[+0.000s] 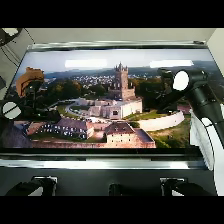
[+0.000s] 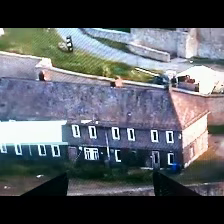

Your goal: Fold the shirts.

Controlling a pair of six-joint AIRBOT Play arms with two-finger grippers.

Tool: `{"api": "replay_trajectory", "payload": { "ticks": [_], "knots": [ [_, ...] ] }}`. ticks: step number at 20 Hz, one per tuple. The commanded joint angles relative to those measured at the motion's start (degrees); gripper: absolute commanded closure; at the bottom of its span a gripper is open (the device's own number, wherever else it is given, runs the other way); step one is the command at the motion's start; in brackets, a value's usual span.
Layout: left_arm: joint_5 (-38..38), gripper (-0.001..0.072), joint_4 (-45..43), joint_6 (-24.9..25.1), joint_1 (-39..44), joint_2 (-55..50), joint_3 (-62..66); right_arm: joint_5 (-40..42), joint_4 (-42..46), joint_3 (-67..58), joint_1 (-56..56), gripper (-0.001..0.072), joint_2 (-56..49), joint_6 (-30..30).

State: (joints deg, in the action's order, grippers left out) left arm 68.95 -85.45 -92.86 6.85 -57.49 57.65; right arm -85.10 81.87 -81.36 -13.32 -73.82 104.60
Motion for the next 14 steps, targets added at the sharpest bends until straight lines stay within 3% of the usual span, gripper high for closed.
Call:
{"api": "replay_trajectory", "payload": {
  "ticks": [1, 5, 8, 9, 11, 12, 14],
  "knots": [
    [-2.5, 0.0088, 0.0, -0.2, 0.1, -0.2, 0.0, 0.3, -0.7, 0.0, 0.0, 0.0021, 0.0, 0.1],
    [-8.9, 0.0088, 0.9, -0.2, 0.1, -0.4, 0.0, 1.3, 0.0, 0.0, 0.0, 0.0052, 0.0, -0.9],
    [-24.6, 0.0089, 0.0, -1.5, -1.7, -2.5, 1.6, 2.1, 1.8, 0.0, 0.0, 0.0039, 0.0, -1.9],
    [-28.0, 0.0088, 0.1, -5.7, -4.6, -5.8, 5.2, 3.0, 1.7, 0.0, 0.0, 0.0039, 0.0, -1.9],
    [-26.7, 0.0087, 2.2, -8.3, -12.3, -16.8, 17.9, 6.1, 1.7, 0.0, 0.0, 0.0039, 0.0, -1.9],
    [-22.5, 0.0087, 2.9, -8.5, -16.5, -23.7, 26.7, 7.4, 1.4, 0.0, 0.0, 0.0039, 0.0, -1.7],
    [-11.4, 0.0087, 3.0, -15.1, -23.8, -36.8, 43.8, 8.5, 1.1, 0.0, 0.0, 0.0039, 0.0, -1.7]
  ]
}}
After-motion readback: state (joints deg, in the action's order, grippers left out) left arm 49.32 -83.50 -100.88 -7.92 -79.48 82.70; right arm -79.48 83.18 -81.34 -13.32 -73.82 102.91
